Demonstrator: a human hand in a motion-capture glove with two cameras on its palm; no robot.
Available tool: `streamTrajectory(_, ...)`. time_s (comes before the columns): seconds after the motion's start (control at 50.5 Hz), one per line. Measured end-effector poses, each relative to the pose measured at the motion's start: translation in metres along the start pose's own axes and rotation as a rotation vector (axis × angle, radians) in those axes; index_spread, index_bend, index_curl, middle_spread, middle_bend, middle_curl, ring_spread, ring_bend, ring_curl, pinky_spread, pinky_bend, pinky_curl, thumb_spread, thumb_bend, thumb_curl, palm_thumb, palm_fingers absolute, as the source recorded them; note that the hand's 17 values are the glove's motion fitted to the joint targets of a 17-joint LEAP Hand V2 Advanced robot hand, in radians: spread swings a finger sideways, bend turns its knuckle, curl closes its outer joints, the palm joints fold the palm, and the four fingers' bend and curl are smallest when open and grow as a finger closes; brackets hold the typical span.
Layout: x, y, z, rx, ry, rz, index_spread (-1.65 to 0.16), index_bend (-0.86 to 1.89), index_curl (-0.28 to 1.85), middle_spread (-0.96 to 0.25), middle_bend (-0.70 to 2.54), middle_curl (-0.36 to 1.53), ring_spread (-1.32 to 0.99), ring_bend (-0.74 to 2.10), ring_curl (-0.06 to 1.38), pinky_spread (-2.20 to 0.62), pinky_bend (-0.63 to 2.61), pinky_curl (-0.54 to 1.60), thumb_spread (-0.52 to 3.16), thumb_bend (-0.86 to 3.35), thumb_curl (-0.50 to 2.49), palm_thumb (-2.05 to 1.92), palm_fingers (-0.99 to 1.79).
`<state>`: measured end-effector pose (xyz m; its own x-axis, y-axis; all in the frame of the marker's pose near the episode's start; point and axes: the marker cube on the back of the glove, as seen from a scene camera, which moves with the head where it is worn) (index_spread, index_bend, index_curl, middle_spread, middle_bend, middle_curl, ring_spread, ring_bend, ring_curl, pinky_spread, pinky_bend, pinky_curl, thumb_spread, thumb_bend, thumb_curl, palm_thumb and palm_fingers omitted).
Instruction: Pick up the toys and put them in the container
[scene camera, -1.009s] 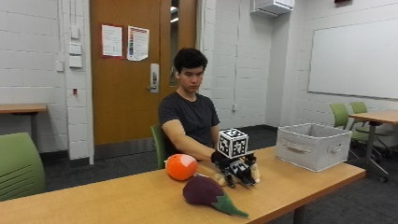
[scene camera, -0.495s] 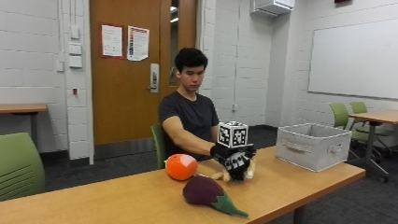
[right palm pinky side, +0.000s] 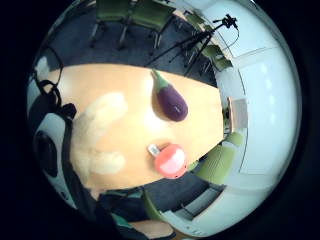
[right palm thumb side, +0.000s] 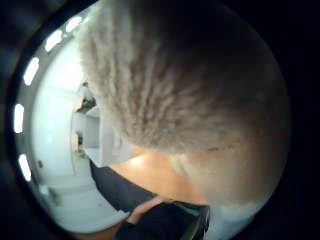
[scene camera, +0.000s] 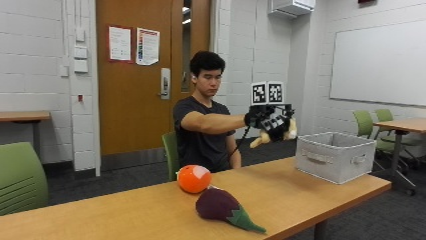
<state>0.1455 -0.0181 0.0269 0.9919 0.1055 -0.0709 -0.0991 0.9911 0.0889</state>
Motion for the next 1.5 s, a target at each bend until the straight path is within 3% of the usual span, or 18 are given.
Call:
streamTrajectory(0.257, -0.136, -0.008, -0.076, 0.086, -0.05, -0.154, -0.48, 0.11, 1.21, -0.45, 0.71, 0.6, -0.43, 1.17, 0.48, -0.48, 0.83, 0.38, 0.78, 0.14, 0.74, 0.68, 1.04)
streamTrajectory(0.515, -0.304, 0.013, -0.099, 0.091, -0.121, -0.326, -0.49, 0.1, 1.34, -0.44, 0.75, 0.64, -0.42, 1.2, 0.48, -0.48, 0.86, 0.38, 0.75, 0.11, 0.81, 0.69, 1.01)
streamTrajectory(0.613, -0.351, 0.021, -0.097, 0.099, -0.15, -0.519, -0.5, 0.1, 1.38, -0.44, 0.76, 0.65, -0.41, 1.21, 0.48, -0.48, 0.87, 0.38, 0.75, 0.1, 0.83, 0.69, 1.0)
streamTrajectory(0.712, -0.343, -0.013, -0.088, 0.067, -0.216, -0.444, -0.5, 0.1, 1.42, -0.44, 0.77, 0.66, -0.41, 1.22, 0.48, -0.47, 0.88, 0.38, 0.75, 0.09, 0.86, 0.69, 0.99)
streamTrajectory(0.811, -0.342, -0.026, -0.074, 0.089, -0.141, -0.537, -0.5, 0.09, 1.45, -0.44, 0.78, 0.67, -0.41, 1.23, 0.48, -0.47, 0.89, 0.38, 0.75, 0.08, 0.88, 0.69, 0.99)
streamTrajectory(0.871, -0.353, -0.025, -0.07, 0.081, -0.127, -0.515, -0.5, 0.1, 1.47, -0.44, 0.78, 0.68, -0.41, 1.24, 0.48, -0.47, 0.89, 0.38, 0.75, 0.07, 0.89, 0.7, 0.98)
streamTrajectory(0.95, -0.371, -0.022, -0.068, 0.01, -0.201, -0.415, -0.5, 0.1, 1.49, -0.44, 0.78, 0.68, -0.41, 1.25, 0.48, -0.47, 0.9, 0.38, 0.75, 0.06, 0.91, 0.7, 0.98)
streamTrajectory(1.009, -0.363, -0.023, -0.054, -0.07, -0.099, -0.406, -0.5, 0.08, 1.5, -0.44, 0.78, 0.69, -0.41, 1.25, 0.48, -0.46, 0.91, 0.38, 0.75, 0.04, 0.91, 0.67, 0.95)
streamTrajectory(1.069, -0.358, -0.025, -0.047, -0.105, -0.081, -0.427, -0.49, 0.03, 1.43, -0.41, 0.71, 0.67, -0.42, 1.22, 0.48, -0.4, 0.89, 0.39, 0.92, -0.05, 0.81, 0.51, 0.62)
streamTrajectory(1.088, -0.357, -0.025, -0.046, -0.102, -0.084, -0.425, -0.47, -0.15, 1.36, -0.29, 0.52, 0.63, -0.31, 0.99, 0.42, -0.31, 0.96, 0.43, 0.93, -0.18, 0.74, 0.29, -0.21)
streamTrajectory(1.108, -0.355, -0.026, -0.046, -0.096, -0.083, -0.422, -0.47, -0.01, 1.35, -0.31, 0.6, 0.67, -0.33, 1.13, 0.52, -0.31, 0.96, 0.47, 0.98, -0.1, 0.74, 0.33, 0.11)
streamTrajectory(1.128, -0.353, -0.026, -0.045, -0.09, -0.077, -0.419, -0.45, -0.14, 1.27, -0.22, 0.5, 0.63, -0.25, 0.92, 0.45, -0.26, 1.0, 0.47, 0.97, -0.17, 0.69, 0.18, -0.4)
streamTrajectory(1.148, -0.351, -0.026, -0.045, -0.083, -0.067, -0.415, -0.44, -0.14, 1.22, -0.18, 0.48, 0.61, -0.22, 0.87, 0.43, -0.23, 1.0, 0.46, 0.97, -0.17, 0.66, 0.12, -0.45)
streamTrajectory(1.187, -0.344, -0.027, -0.045, -0.062, -0.039, -0.425, -0.42, -0.13, 1.14, -0.12, 0.47, 0.59, -0.18, 0.83, 0.39, -0.19, 1.02, 0.42, 1.01, -0.1, 0.63, 0.09, -0.33)
streamTrajectory(1.207, -0.339, -0.028, -0.045, -0.051, -0.027, -0.446, -0.41, -0.12, 1.09, -0.09, 0.44, 0.57, -0.16, 0.75, 0.34, -0.17, 1.0, 0.4, 0.99, -0.13, 0.61, 0.02, -0.44)
streamTrajectory(1.286, -0.32, -0.024, -0.048, -0.042, -0.049, -0.519, -0.36, -0.11, 0.93, -0.01, 0.4, 0.54, -0.1, 0.66, 0.29, -0.11, 0.99, 0.38, 1.01, -0.08, 0.55, -0.04, -0.39)
streamTrajectory(1.425, -0.327, 0.024, -0.052, 0.003, 0.007, -0.417, -0.31, -0.03, 0.72, 0.05, 0.37, 0.5, -0.05, 0.61, 0.26, -0.06, 0.93, 0.36, 1.03, -0.06, 0.48, -0.06, -0.3)
streamTrajectory(1.504, -0.298, 0.046, -0.056, -0.005, -0.052, -0.575, -0.3, 0.02, 0.63, 0.05, 0.36, 0.49, -0.05, 0.59, 0.26, -0.04, 0.89, 0.34, 1.04, -0.06, 0.44, -0.06, -0.22)
